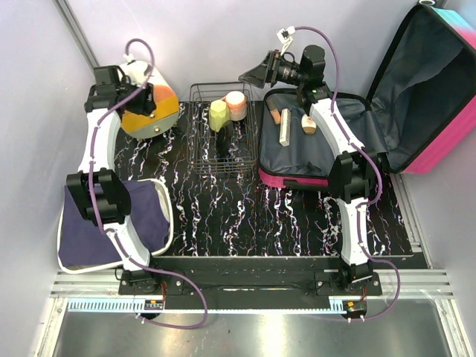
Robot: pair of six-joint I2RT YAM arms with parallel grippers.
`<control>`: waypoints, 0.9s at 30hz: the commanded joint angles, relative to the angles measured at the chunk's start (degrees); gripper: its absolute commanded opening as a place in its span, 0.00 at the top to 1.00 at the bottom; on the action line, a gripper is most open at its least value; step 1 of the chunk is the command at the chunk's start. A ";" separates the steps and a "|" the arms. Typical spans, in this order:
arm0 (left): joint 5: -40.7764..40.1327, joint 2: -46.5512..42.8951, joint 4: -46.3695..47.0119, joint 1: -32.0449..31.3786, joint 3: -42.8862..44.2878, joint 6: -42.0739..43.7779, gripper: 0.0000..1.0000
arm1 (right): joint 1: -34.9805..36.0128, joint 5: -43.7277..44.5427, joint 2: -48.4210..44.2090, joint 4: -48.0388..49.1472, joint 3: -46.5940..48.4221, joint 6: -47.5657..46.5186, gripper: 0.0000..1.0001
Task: Open, take out, and arrange the luggage
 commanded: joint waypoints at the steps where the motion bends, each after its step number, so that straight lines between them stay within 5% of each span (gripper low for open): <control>1: -6.83 -0.79 4.37 5.15 -2.40 -33.15 0.50 | 0.25 0.53 -5.18 1.29 -0.87 -2.43 0.00; 6: -15.84 -13.00 27.95 5.24 -28.39 -62.09 0.32 | 0.16 0.62 -5.62 0.77 -1.75 -2.87 0.00; 9: -22.61 -16.27 33.99 3.83 -33.90 -67.13 0.27 | 0.16 0.97 -5.97 -0.11 -2.10 -3.66 0.00; 16: -20.25 -9.25 41.46 4.62 -36.54 -80.85 0.20 | 0.16 1.06 -6.50 -3.79 -2.28 -6.12 0.00; 27: -20.16 3.41 53.17 4.44 -29.26 -86.48 0.39 | 0.16 2.55 -4.92 -14.17 2.81 -11.57 0.00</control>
